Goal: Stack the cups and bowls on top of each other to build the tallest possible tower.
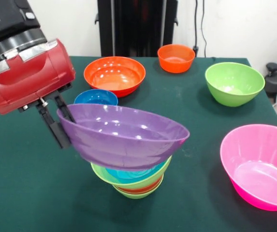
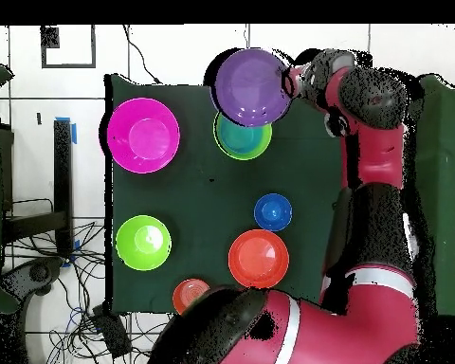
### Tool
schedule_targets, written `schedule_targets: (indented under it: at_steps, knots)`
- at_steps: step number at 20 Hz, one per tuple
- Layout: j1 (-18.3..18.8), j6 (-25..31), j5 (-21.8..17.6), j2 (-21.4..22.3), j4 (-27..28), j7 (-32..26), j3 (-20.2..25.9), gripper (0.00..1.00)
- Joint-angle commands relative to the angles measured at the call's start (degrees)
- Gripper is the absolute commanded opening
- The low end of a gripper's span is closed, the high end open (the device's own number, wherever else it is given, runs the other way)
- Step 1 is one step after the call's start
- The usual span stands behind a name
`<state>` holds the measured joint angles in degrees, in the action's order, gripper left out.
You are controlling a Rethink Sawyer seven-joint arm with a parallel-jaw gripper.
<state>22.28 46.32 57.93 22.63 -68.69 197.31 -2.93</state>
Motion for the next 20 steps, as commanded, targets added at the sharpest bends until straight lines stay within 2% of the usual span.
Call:
schedule_targets:
  at_steps: [1, 15, 20]
  knots:
    - [-3.08, 3.90, 2.27, 3.70, -7.80, 7.48, 6.80, 0.00]
    - [-3.26, 1.86, 2.54, 3.69, -10.46, 5.31, 7.90, 0.00]
    - [-3.23, 5.05, -0.37, 4.34, -12.75, 3.66, 6.66, 0.00]
